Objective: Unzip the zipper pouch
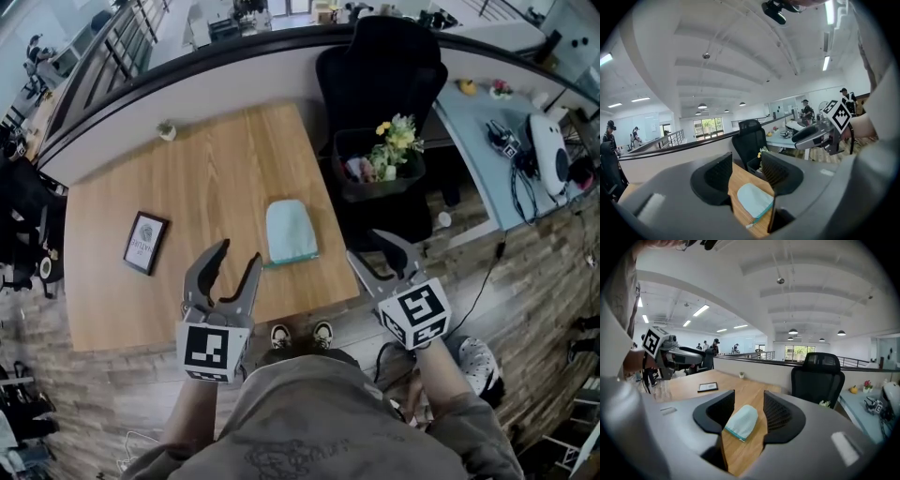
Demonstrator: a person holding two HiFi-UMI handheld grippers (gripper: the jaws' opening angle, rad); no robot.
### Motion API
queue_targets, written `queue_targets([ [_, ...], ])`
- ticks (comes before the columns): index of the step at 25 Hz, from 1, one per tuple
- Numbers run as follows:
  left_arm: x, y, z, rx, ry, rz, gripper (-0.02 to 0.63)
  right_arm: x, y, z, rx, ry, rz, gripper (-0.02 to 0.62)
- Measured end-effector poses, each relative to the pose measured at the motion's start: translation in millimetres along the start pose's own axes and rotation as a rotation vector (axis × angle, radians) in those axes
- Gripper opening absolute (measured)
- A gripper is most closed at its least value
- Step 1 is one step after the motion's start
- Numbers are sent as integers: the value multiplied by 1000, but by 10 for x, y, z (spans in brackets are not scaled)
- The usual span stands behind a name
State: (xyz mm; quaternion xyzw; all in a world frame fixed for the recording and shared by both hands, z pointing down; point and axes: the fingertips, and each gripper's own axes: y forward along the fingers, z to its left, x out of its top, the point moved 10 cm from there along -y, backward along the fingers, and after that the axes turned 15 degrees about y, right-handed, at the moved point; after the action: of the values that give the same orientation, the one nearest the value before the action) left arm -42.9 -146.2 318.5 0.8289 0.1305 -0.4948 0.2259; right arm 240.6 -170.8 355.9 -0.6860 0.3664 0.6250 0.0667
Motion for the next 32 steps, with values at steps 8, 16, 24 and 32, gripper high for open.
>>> queue_targets([
  [8,-273,297,-65,-72,-42,45,201,-274,599,-234,56,-260,224,195],
  [16,-674,526,-237,-121,-78,137,201,-736,1201,-354,273,-528,366,190],
  [24,-1109,608,-374,-138,-133,219,201,-1306,1680,-428,360,-765,545,167],
  [32,-1430,676,-451,-161,-168,280,201,-1763,2054,-551,434,-899,706,154],
])
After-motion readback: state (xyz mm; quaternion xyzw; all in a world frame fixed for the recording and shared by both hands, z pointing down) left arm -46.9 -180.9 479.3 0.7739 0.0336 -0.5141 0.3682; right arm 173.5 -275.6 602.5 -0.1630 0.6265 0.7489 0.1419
